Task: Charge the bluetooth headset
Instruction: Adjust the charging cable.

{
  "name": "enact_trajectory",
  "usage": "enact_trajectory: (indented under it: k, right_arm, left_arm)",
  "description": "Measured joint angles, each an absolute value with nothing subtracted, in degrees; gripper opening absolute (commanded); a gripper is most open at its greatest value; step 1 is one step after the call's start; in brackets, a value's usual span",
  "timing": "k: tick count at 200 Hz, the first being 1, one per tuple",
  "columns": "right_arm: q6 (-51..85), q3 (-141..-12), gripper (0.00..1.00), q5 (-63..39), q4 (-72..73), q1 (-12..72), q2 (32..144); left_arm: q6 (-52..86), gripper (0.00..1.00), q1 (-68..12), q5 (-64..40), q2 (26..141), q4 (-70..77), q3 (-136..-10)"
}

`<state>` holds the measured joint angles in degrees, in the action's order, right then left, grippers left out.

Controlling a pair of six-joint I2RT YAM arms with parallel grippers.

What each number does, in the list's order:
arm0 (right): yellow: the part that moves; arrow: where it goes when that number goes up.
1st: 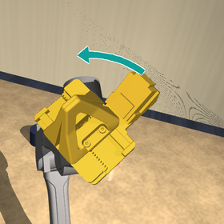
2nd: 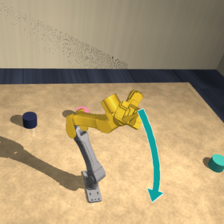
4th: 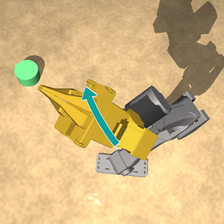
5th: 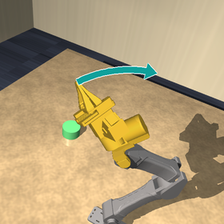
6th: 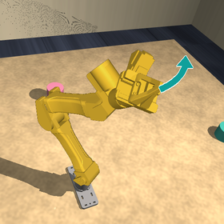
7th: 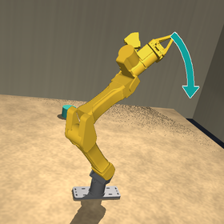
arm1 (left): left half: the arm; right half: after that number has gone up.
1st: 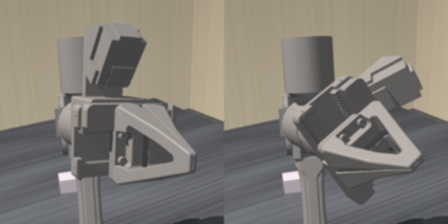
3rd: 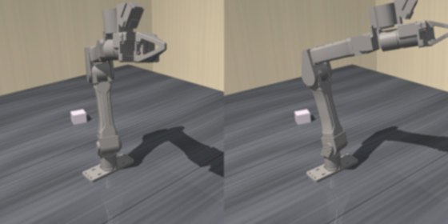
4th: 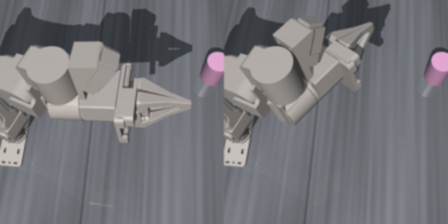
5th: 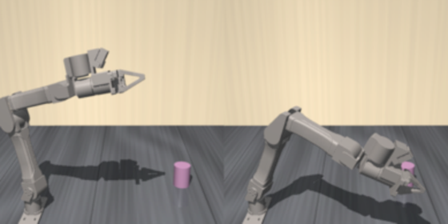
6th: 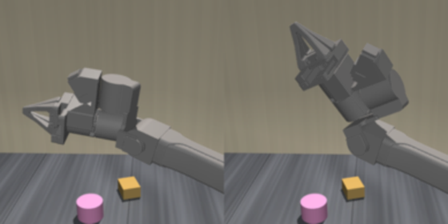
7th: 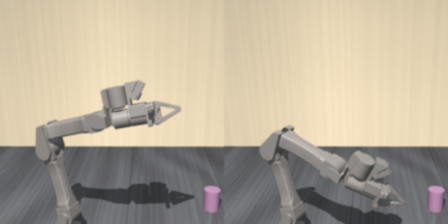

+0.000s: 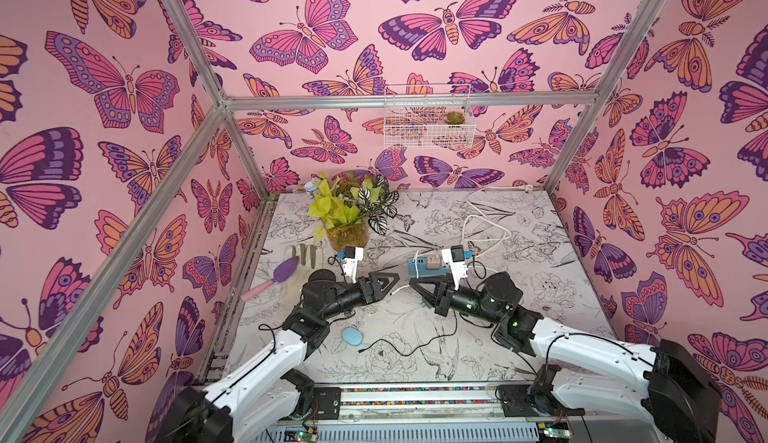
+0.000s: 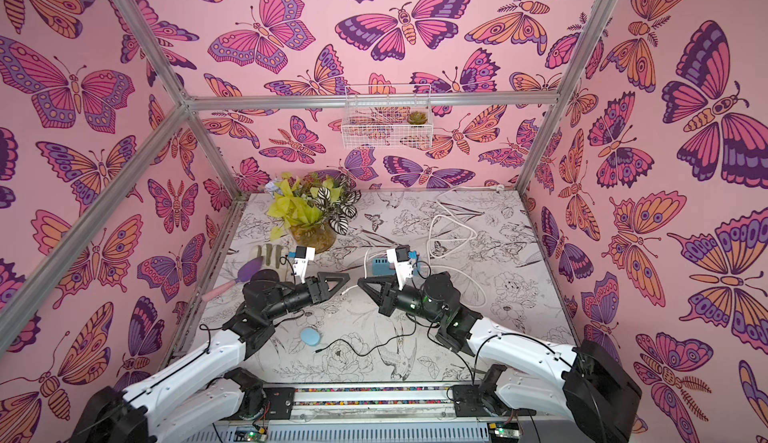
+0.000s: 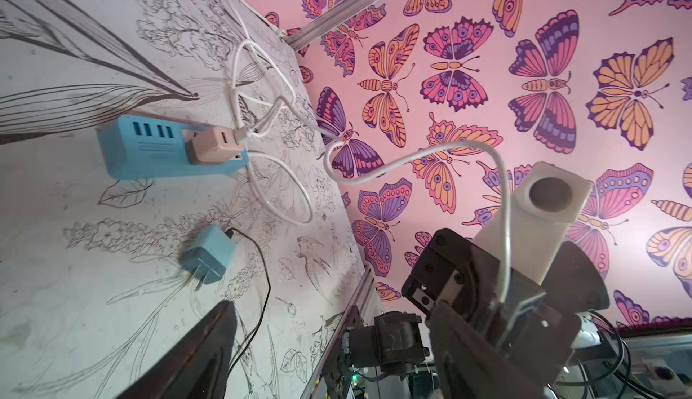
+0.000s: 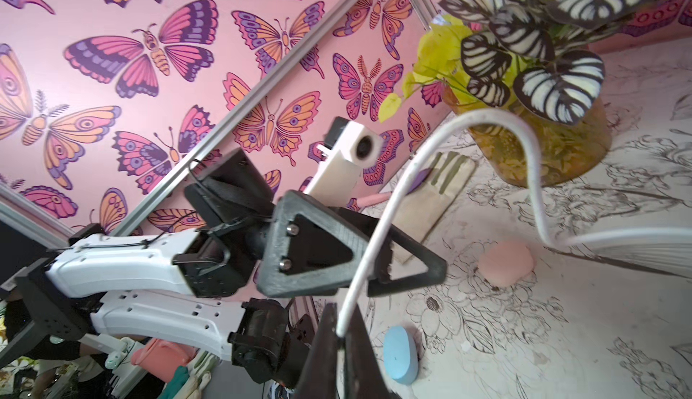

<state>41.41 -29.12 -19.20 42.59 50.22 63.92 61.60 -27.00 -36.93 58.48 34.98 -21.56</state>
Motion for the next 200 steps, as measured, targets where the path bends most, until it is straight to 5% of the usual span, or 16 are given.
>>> enact_trajectory:
  k: [30, 44, 78, 200]
  right_arm:
    - [41.8, -28.75, 0.0, -20.1, 45.74, 50.22, 63.81]
    - [41.76, -28.58, 0.0, -20.29, 46.09, 50.22, 63.51]
    - [40.64, -28.29, 0.0, -20.18, 45.56, 49.95, 61.54]
    - [38.94, -27.57, 0.0, -18.98, 43.97, 47.7, 59.44]
  left_arm:
    - [71.59, 0.4, -27.03, -42.09, 67.99, 53.23, -20.25]
    - [74.91, 0.38, -27.03, -43.31, 70.87, 59.13, -20.21]
    - [80.01, 0.49, -27.03, -44.84, 73.71, 68.45, -20.18]
    - [82.63, 0.43, -28.12, -48.23, 69.23, 73.45, -17.93]
